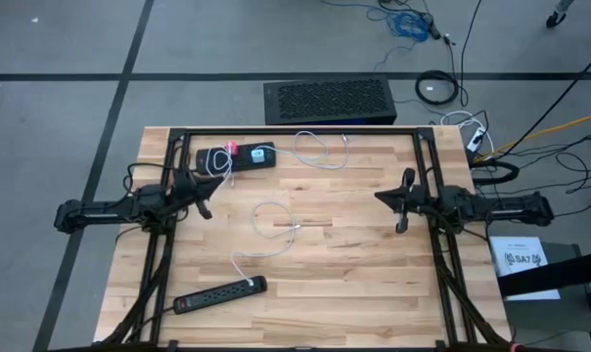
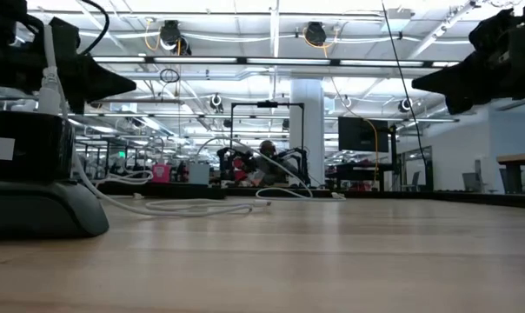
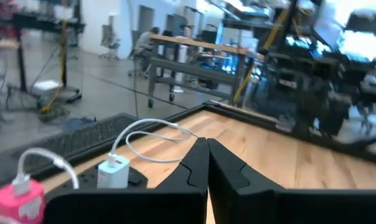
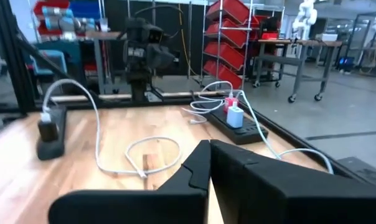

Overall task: Insert USB
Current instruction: Return to Home Position

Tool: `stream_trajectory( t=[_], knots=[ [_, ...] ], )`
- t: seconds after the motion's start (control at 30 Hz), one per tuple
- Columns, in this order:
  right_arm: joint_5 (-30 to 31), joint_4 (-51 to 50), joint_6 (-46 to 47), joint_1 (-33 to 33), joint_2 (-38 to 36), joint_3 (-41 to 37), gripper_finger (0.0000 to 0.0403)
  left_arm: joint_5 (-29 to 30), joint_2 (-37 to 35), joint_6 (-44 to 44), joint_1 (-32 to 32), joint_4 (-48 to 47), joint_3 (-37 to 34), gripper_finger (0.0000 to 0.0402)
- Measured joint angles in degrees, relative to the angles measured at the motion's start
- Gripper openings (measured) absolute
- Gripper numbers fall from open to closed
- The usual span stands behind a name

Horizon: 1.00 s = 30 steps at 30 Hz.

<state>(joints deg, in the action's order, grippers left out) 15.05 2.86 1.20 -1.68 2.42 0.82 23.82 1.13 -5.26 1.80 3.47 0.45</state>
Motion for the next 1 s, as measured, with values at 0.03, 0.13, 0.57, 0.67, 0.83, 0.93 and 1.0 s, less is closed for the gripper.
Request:
stream_trajectory(
  t=[0.03, 0.13, 0.57, 0.67, 0.83, 0.93, 1.0],
  knots=[
    [0.0, 0.1, -1.0, 0.2, 0.3, 0.0, 0.0, 0.7, 0.0, -1.7, 0.0, 0.0, 0.0, 0.0002],
    [0.1, 0.2, -3.7, 0.6, 1.1, 0.0, 0.0, 3.5, 0.0, -5.9, 0.0, 0.1, 0.0, 0.0002],
    [-0.1, 0.1, -2.9, 1.4, 3.3, 0.0, 0.0, 3.7, 0.0, -4.8, 0.0, 0.3, 0.0, 0.0002],
    [-0.1, 0.1, -2.8, 1.4, 3.3, 0.0, 0.0, 3.7, 0.0, -4.8, 0.0, 0.3, 0.0, 0.0002],
    [-0.1, 0.1, -2.8, 1.4, 3.3, 0.0, 0.0, 3.6, 0.0, -4.8, 0.0, 0.3, 0.0, 0.0002],
    [-0.2, 0.1, -2.8, 1.4, 3.3, 0.0, 0.0, 3.6, 0.0, -4.8, 0.0, 0.3, 0.0, 0.0002],
    [-0.2, 0.1, -2.8, 1.4, 3.3, 0.0, 0.0, 3.4, 0.0, -4.8, 0.0, 0.3, 0.0, 0.0002]
  ],
)
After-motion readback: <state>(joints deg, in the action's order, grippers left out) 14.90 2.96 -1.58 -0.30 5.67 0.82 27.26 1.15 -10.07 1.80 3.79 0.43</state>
